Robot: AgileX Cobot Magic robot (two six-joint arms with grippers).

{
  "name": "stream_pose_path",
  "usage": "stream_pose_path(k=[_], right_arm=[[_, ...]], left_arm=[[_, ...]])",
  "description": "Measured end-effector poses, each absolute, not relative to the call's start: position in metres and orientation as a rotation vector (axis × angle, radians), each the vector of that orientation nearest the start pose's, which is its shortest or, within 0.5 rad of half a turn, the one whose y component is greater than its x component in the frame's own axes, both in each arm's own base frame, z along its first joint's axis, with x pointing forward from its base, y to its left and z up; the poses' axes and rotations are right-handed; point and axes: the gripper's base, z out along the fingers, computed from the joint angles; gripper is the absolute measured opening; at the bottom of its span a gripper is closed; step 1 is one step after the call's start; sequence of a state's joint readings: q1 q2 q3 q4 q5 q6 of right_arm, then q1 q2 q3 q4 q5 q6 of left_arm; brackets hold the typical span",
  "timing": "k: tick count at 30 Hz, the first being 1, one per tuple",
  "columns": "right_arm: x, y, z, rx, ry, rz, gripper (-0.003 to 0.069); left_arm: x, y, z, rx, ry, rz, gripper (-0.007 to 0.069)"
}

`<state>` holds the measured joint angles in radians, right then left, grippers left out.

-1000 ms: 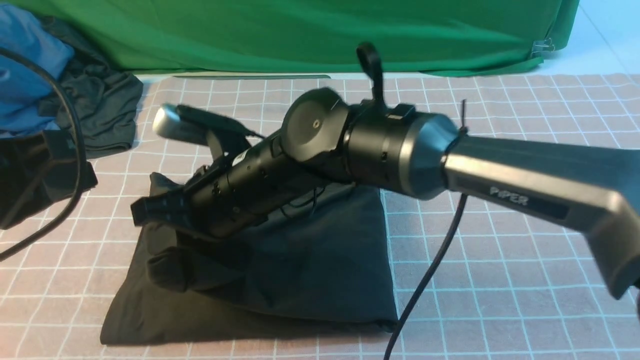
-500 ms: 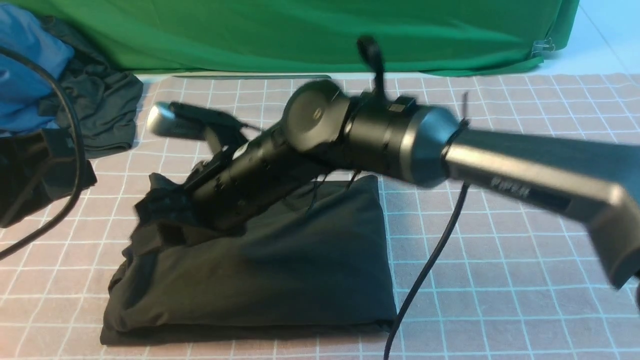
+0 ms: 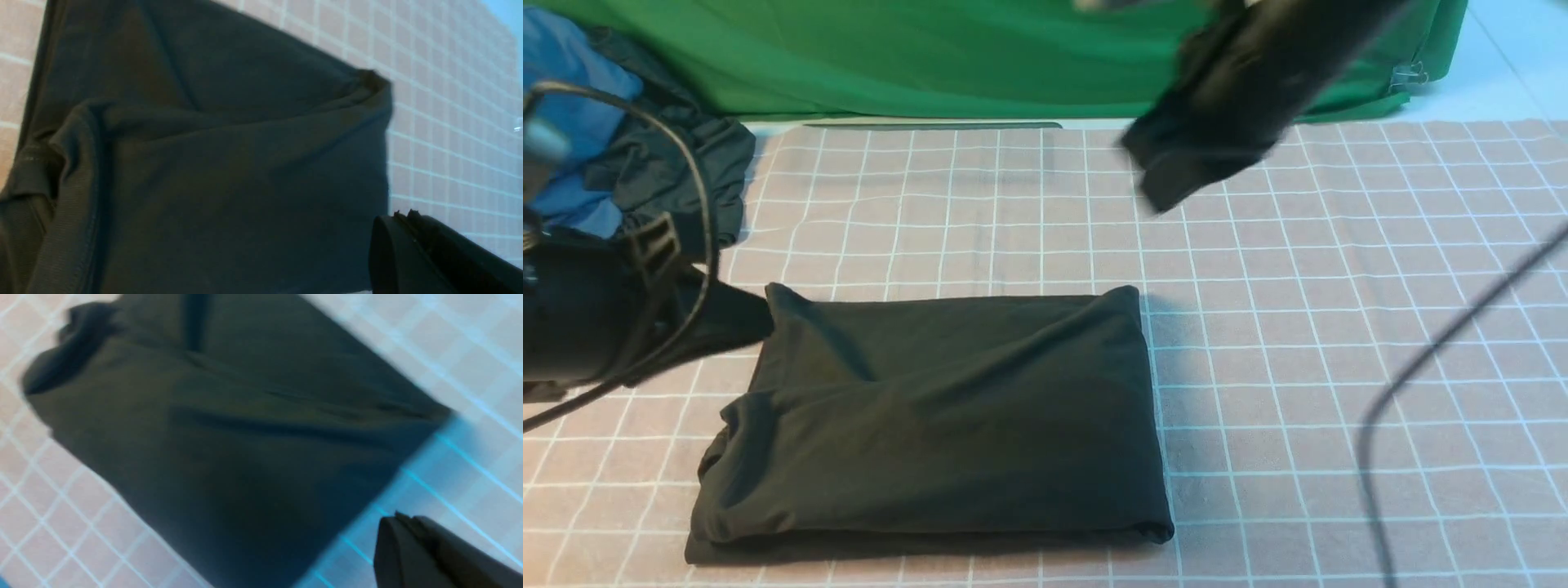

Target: Fold a long-sleeved shirt over a pink coffee tablecloth.

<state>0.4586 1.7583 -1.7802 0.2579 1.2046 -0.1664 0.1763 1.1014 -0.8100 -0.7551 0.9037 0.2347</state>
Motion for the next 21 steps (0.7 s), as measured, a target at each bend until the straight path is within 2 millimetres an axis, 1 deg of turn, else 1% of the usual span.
stream_pose_path(k=[2, 4, 5, 7, 9, 12, 14, 15, 17, 21], right_arm=[[0.321, 0.175, 0.37, -0.762, 2.561, 0.427, 0.004], [0.313, 0.169, 0.367, -0.772, 2.58, 0.415, 0.004], [0.308, 0.166, 0.361, -0.786, 2.603, 0.409, 0.004], [0.304, 0.164, 0.353, -0.798, 2.634, 0.405, 0.004], [0.302, 0.163, 0.342, -0.81, 2.668, 0.398, 0.004], [0.301, 0.163, 0.335, -0.82, 2.679, 0.393, 0.0039], [0.302, 0.163, 0.331, -0.817, 2.669, 0.391, 0.0038], [0.302, 0.163, 0.331, -0.816, 2.668, 0.391, 0.0038], [0.303, 0.163, 0.331, -0.811, 2.655, 0.391, 0.0038], [0.306, 0.164, 0.332, -0.798, 2.631, 0.391, 0.0038]], left_arm=[[0.215, -0.019, 0.29, -0.312, 2.492, -0.759, 0.0014], [0.222, -0.028, 0.282, -0.282, 2.532, -0.752, 0.0014], [0.227, -0.036, 0.274, -0.259, 2.57, -0.733, 0.0014], [0.233, -0.044, 0.262, -0.258, 2.624, -0.697, 0.0014], [0.237, -0.052, 0.248, -0.235, 2.708, -0.622, 0.0014], [0.24, -0.053, 0.235, -0.243, 2.777, -0.545, 0.0014], [0.237, -0.049, 0.217, -0.287, 2.861, -0.439, 0.0014], [0.236, -0.048, 0.215, -0.291, 2.868, -0.431, 0.0014], [0.228, -0.042, 0.197, -0.341, 2.91, -0.341, 0.0014], [0.216, -0.037, 0.178, -0.391, 2.914, -0.288, 0.0014]])
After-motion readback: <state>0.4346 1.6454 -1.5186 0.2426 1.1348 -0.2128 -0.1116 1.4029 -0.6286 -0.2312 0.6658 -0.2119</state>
